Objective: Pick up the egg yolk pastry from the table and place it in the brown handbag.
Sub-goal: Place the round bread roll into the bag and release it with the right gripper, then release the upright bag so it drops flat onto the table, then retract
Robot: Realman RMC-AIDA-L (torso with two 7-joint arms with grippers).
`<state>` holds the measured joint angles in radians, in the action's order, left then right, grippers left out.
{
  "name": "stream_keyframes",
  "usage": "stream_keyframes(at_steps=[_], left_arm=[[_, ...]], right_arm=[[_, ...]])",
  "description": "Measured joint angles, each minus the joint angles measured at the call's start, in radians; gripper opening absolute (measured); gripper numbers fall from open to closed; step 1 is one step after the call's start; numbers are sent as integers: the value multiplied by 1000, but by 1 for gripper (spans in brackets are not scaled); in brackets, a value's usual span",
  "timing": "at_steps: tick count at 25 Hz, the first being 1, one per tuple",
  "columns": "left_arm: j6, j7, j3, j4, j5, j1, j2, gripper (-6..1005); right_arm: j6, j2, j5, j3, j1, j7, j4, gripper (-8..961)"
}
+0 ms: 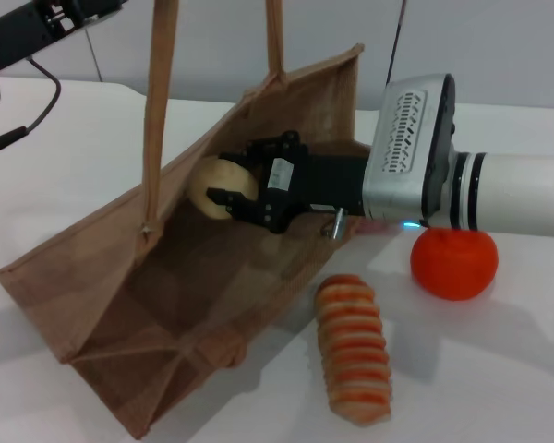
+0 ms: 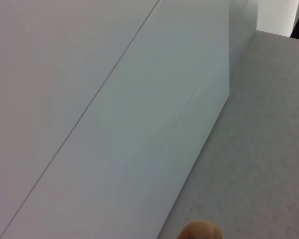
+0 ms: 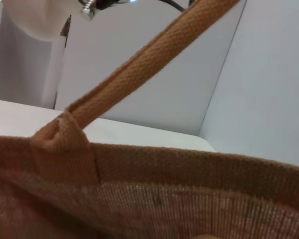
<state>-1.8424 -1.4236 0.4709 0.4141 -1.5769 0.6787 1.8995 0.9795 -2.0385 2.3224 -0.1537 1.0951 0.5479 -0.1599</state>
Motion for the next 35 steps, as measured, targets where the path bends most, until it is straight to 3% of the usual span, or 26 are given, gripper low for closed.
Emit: stream_keyframes(at_steps=[8,13,19,28,35], left_arm=[[0,0,0,0,0,-3,0,121],[0,0,0,0,-5,-7,-2,121],[-6,-1,-5,0,-50,-35,-9,120],[53,-10,-15,0,-60,-54,-10,120],[126,-13,-14,0,-58,-65,-9,212]], right_arm=[[4,1,0,22,-17,-33,-24,500],[52,5,0,49,-41,-34,-19,730],[138,8,0,80,-85,-29,18,890],[299,12,0,217,-216,-24,131,889],[405,12,-1,318,-293,-24,197,889]])
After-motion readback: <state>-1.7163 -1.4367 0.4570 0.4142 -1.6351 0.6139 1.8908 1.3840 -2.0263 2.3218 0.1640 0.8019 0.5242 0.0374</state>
